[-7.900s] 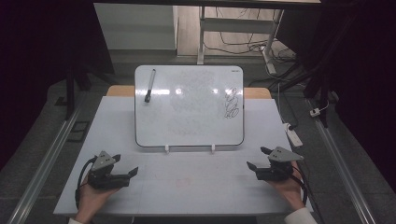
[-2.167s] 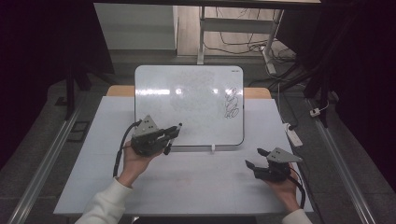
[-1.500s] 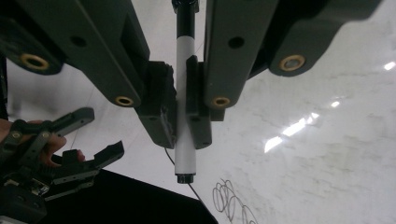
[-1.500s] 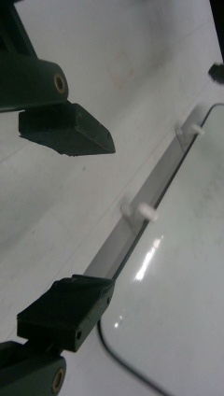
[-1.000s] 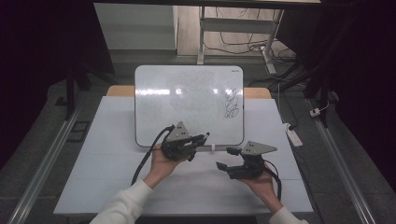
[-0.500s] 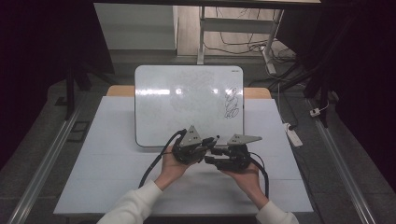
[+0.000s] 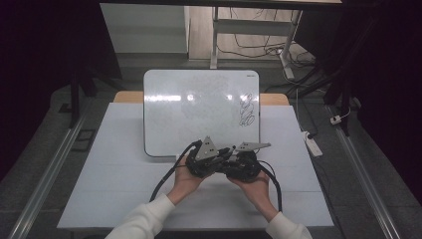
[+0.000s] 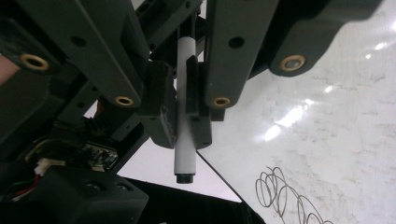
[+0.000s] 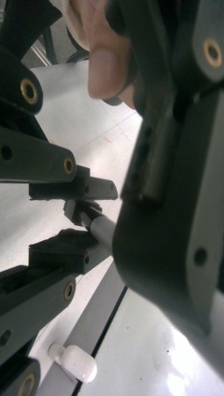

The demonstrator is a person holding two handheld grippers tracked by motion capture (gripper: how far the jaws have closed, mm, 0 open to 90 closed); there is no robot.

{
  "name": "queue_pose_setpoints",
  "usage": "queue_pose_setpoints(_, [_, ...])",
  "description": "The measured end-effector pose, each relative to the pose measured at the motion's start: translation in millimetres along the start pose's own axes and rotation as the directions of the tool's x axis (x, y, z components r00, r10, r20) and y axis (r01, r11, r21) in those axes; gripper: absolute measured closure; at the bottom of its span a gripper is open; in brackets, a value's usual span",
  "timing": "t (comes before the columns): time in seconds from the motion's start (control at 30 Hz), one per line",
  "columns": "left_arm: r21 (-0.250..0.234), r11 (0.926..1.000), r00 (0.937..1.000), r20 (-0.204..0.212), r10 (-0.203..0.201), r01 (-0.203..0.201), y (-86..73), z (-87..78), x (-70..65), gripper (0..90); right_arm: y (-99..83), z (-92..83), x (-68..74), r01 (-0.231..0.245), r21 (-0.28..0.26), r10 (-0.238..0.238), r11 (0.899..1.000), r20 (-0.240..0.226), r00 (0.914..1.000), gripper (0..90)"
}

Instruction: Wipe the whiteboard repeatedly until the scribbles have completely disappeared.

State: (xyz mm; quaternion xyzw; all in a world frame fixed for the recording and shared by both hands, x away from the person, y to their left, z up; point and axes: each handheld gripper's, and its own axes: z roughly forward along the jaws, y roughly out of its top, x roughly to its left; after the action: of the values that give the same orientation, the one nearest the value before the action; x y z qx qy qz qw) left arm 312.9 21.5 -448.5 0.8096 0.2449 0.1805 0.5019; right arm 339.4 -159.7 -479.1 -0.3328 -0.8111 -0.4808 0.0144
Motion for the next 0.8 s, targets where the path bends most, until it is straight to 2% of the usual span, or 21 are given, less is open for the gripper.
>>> queue_pose_setpoints(0.1, [-0.002,1.0000,1.0000,-0.002,-0.008,0.008,-0.4,1.4,-1.4,81.6,0.0,1.1,-2.8,-0.026,0.005,0.026,1.000,0.001,0.9997,74.8])
queue_pose_setpoints(0.27, [0.001,1.0000,1.0000,0.003,-0.004,0.004,-1.3,2.8,-2.8,81.0,-1.0,4.3,-4.1,-0.043,0.015,0.043,0.999,0.008,0.9990,76.4])
queue_pose_setpoints(0.33, [-0.001,0.9998,0.9993,0.031,-0.019,0.019,-1.3,2.8,-1.8,80.1,-1.1,4.2,-5.5,-0.046,0.018,0.045,0.999,0.010,0.9989,77.3])
queue_pose_setpoints(0.43, [-0.016,0.9990,0.9974,0.059,-0.042,0.043,-1.2,1.5,-1.4,76.3,-1.6,3.2,-5.7,-0.037,0.008,0.037,0.999,0.021,0.9991,77.4])
queue_pose_setpoints(0.53, [-0.029,0.9980,0.9962,0.068,-0.054,0.056,-0.7,-3.6,0.4,65.5,-1.6,1.2,-6.2,-0.027,-0.004,0.027,1.000,0.030,0.9992,77.5])
queue_pose_setpoints(0.63, [-0.050,0.9943,0.9952,0.034,-0.092,0.094,-4.7,-26.9,12.1,54.7,-0.9,-6.4,-10.0,-0.014,-0.033,0.016,0.999,0.046,0.9988,77.5])
queue_pose_setpoints(0.67, [-0.058,0.9915,0.9931,0.022,-0.116,0.117,-7.5,-34.2,16.7,51.7,-0.7,-8.4,-11.1,-0.011,-0.043,0.013,0.999,0.047,0.9988,77.5])
queue_pose_setpoints(0.73, [-0.051,0.9869,0.9882,-0.003,-0.153,0.153,-14.5,-48.7,26.4,47.4,-0.1,-11.8,-13.0,0.004,-0.056,-0.001,0.998,0.052,0.9986,77.5])
queue_pose_setpoints(0.77, [-0.040,0.9859,0.9865,-0.017,-0.163,0.162,-18.6,-55.5,30.9,45.8,0.2,-13.4,-13.5,0.011,-0.061,-0.007,0.998,0.055,0.9985,77.6])
queue_pose_setpoints(0.8, [-0.040,0.9859,0.9865,-0.017,-0.163,0.162,-18.6,-55.5,30.9,44.3,0.3,-14.9,-14.5,0.025,-0.070,-0.021,0.997,0.055,0.9983,77.5])
